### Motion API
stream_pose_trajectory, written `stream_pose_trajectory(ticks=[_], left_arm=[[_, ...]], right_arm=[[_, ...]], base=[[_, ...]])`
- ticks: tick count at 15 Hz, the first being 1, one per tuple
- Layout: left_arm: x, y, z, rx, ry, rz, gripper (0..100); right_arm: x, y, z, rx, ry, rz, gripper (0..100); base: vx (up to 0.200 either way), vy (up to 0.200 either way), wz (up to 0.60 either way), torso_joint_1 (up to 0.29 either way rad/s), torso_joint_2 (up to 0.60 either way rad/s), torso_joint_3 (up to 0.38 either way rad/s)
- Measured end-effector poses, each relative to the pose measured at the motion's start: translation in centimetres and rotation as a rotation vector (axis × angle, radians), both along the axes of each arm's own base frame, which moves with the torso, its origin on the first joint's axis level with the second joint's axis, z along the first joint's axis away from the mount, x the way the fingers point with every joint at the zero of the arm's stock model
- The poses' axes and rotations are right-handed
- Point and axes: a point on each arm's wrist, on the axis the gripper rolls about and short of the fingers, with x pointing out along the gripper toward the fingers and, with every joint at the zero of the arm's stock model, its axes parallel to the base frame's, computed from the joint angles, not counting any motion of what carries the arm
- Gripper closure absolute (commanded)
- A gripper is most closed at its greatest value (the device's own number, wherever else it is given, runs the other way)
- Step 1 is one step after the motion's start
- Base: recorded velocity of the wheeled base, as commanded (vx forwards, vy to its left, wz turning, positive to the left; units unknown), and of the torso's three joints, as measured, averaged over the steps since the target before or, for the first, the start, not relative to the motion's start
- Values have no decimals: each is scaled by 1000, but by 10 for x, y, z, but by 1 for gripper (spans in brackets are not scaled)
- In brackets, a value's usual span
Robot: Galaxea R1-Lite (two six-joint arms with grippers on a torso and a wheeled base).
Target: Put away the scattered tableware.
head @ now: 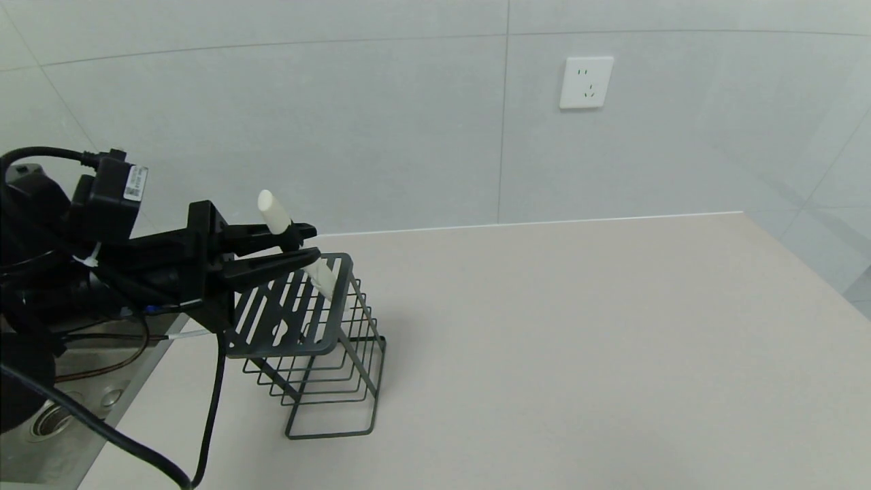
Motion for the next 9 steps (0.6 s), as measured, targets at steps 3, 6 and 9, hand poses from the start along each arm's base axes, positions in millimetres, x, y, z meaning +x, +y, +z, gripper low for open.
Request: stream_pose_trajectory(ticks=[3, 6, 9], left_arm=[[5, -1, -7, 2, 20, -1, 100], [8, -3, -13, 3, 45, -7, 100], [9, -3, -18, 4, 62, -8, 100]], right_arm=[[0, 0, 0, 0, 0, 0, 100], [0, 0, 0, 0, 0, 0, 100], [0, 0, 0, 0, 0, 0, 100]], base=[[0, 0, 0, 0, 0, 0], [0, 0, 0, 0, 0, 0], [0, 0, 0, 0, 0, 0]])
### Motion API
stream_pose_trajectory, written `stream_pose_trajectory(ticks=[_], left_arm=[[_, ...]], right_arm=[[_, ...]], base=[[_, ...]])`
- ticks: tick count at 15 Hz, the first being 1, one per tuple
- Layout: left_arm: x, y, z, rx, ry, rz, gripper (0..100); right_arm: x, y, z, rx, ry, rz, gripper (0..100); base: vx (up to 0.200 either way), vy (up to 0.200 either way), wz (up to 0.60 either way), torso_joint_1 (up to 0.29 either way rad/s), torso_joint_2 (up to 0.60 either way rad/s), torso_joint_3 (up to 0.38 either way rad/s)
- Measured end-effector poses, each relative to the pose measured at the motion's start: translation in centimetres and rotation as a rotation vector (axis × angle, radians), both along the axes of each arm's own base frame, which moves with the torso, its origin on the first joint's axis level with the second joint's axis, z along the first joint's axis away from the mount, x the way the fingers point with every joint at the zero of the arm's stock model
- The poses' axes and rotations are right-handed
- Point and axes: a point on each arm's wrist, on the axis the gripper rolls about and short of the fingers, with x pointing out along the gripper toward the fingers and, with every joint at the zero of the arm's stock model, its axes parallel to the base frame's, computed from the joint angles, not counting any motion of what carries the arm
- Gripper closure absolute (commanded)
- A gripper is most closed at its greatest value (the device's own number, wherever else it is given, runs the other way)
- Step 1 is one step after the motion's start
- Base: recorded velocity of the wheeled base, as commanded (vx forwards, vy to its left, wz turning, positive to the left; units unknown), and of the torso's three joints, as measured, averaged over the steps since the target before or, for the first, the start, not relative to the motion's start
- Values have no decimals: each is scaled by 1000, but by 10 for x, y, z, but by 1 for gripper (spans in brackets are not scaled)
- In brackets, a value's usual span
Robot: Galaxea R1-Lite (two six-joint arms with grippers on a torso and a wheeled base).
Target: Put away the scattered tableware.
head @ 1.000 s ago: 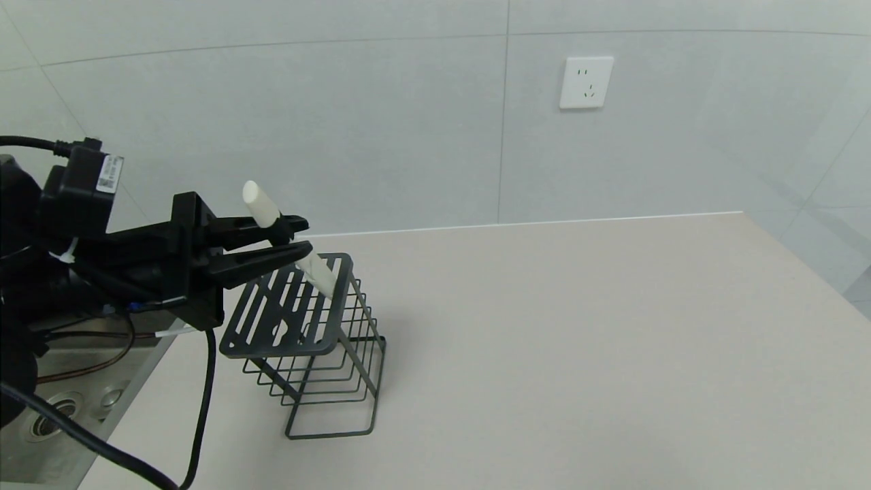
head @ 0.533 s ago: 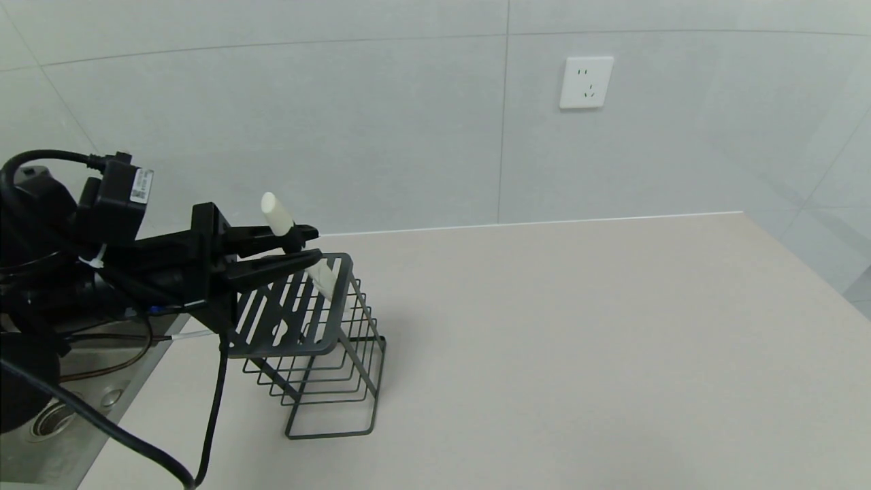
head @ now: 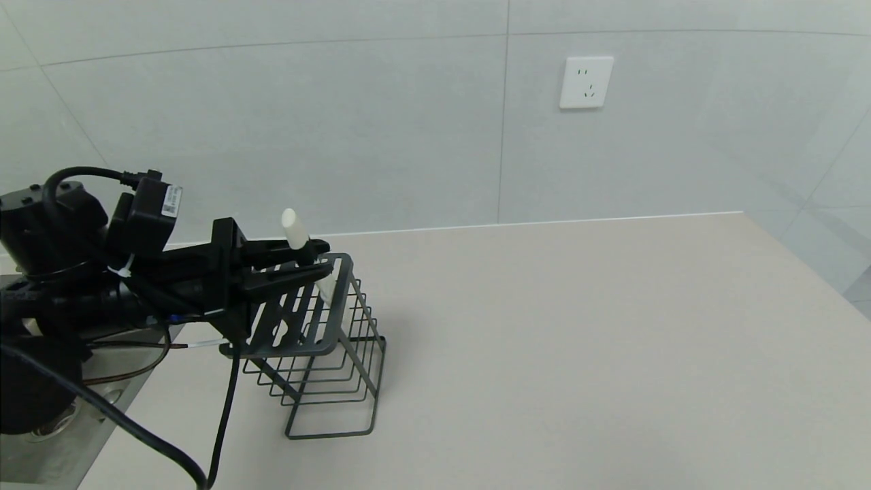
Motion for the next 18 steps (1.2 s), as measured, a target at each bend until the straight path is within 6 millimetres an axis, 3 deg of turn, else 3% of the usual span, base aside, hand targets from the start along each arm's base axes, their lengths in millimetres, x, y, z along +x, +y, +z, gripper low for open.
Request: stream_pose_trajectory(ticks=[14, 15, 18], left_arm=[[-1, 0, -15, 3, 55, 5, 100], [0, 0, -15, 3, 56, 5, 0], [0, -1, -16, 4, 60, 4, 0]], right_arm=[[0, 0, 0, 0, 0, 0, 100], [0, 0, 0, 0, 0, 0, 100], [0, 0, 0, 0, 0, 0, 100]], base=[[0, 0, 0, 0, 0, 0], [0, 0, 0, 0, 0, 0], [0, 0, 0, 0, 0, 0]])
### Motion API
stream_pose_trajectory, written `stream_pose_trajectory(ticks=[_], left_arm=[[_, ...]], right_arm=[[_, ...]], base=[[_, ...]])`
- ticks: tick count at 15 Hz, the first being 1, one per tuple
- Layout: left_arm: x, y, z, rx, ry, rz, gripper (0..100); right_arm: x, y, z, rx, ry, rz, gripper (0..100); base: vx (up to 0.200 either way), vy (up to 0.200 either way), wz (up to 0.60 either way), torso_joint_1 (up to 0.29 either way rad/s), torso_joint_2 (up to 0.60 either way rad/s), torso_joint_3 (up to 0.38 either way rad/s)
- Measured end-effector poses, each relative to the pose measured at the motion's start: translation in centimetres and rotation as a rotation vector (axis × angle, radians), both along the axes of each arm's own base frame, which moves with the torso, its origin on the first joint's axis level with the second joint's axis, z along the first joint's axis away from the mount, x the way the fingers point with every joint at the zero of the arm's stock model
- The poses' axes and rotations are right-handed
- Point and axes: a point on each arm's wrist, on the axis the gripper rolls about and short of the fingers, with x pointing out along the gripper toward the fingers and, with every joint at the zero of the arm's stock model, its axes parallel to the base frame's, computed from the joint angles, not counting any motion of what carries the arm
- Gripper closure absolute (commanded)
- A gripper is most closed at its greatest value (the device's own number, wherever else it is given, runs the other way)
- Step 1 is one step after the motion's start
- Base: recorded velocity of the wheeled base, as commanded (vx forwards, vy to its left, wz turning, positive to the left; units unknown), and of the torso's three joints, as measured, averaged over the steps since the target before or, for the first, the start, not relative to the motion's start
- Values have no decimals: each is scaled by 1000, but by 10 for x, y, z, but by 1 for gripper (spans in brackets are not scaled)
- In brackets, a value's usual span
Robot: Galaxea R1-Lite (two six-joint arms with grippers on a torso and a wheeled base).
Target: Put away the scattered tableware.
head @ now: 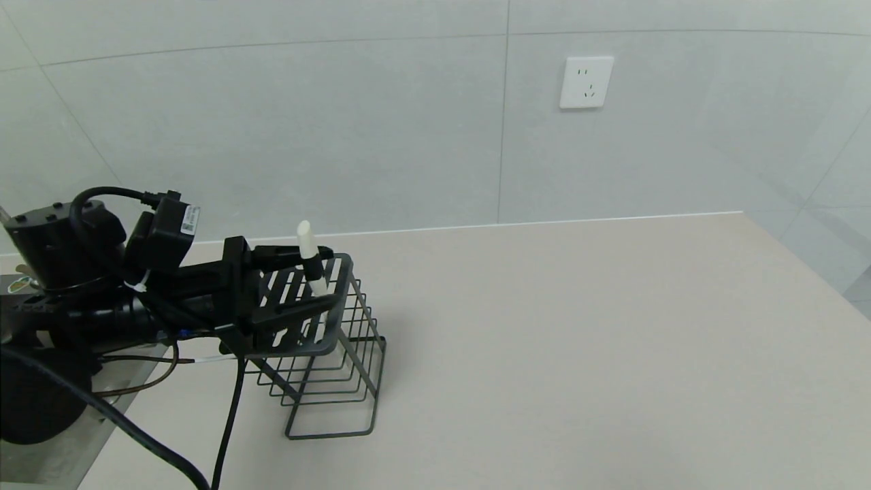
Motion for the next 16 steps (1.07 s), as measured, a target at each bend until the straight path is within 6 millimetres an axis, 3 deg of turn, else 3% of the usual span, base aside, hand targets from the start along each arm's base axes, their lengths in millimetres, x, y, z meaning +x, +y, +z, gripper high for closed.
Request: stream_pose_trajectory(ticks=[7, 10, 13, 16], left_arm=[[-1, -1, 3, 0, -14, 17, 0], [-6, 0, 15, -1, -103, 65, 0], [-30, 1, 30, -10, -210, 90, 0], [-79, 3, 40, -18, -287, 101, 0]], right_arm=[[0, 0, 0, 0, 0, 0, 100], [0, 0, 0, 0, 0, 2, 100], [0, 0, 0, 0, -3, 5, 100], [-1, 0, 0, 0, -12, 12, 100]], base=[[0, 0, 0, 0, 0, 0], [0, 0, 0, 0, 0, 0], [0, 0, 0, 0, 0, 0], [0, 0, 0, 0, 0, 0]])
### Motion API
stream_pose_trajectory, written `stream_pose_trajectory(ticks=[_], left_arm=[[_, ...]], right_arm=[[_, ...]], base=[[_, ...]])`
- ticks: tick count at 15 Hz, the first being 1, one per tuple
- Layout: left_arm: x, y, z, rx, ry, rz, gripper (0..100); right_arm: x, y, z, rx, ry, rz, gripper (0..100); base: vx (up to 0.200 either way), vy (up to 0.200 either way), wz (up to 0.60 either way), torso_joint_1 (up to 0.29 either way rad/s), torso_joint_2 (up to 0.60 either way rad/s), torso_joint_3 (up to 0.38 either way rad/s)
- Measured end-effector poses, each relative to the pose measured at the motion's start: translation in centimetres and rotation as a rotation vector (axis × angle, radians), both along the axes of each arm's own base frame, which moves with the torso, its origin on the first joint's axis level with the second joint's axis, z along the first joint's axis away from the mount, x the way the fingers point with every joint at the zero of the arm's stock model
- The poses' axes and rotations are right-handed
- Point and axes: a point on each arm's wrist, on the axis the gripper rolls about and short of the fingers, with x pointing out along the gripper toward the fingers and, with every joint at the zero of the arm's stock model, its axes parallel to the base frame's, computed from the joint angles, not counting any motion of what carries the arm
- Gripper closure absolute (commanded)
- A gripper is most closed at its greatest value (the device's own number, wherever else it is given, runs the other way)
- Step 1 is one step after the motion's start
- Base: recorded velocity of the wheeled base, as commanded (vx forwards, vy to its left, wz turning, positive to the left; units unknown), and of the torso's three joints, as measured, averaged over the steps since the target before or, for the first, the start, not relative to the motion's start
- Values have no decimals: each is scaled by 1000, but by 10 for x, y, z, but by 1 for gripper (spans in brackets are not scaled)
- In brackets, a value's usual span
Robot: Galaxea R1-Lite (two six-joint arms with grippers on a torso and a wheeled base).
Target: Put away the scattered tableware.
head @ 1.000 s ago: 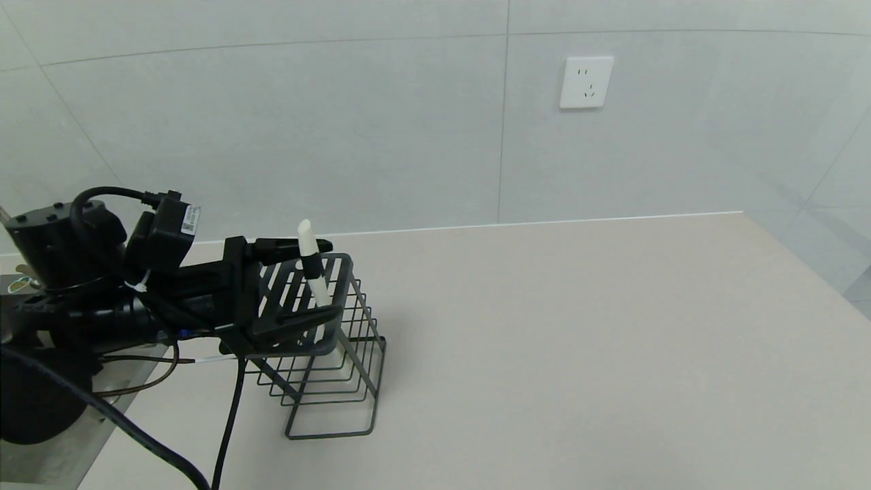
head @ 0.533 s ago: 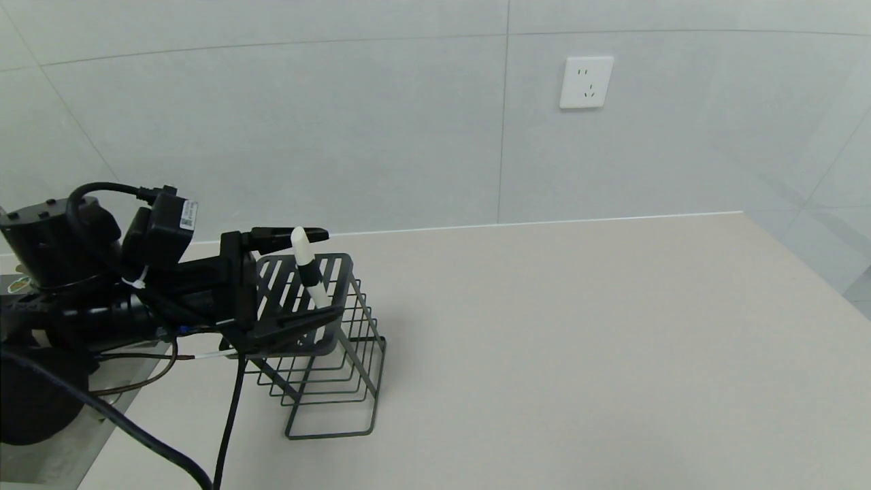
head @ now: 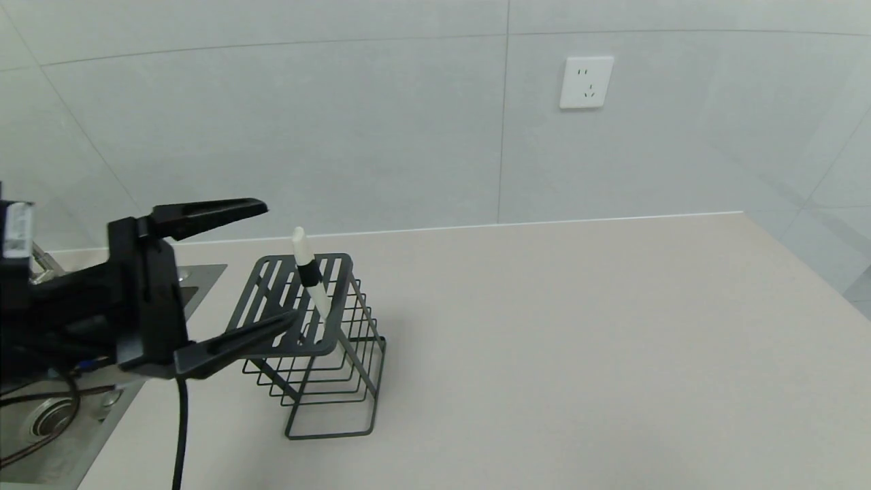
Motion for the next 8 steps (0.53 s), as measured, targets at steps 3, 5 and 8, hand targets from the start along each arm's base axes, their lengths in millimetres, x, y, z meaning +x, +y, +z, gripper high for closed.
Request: stream_pose_trajectory(ticks=[3, 5, 8], left_arm=[[-58, 2, -2, -6, -55, -2, 0], [-93, 3, -8, -22, -34, -3, 0], [-147, 6, -25, -65, 59, 4, 0]], right_arm=[[-2, 0, 0, 0, -23, 13, 100], [-3, 0, -1, 0, -40, 18, 100], [-4, 0, -1, 0, -49, 20, 100]], base=[[0, 0, 0, 0, 0, 0], [0, 0, 0, 0, 0, 0], [0, 0, 0, 0, 0, 0]])
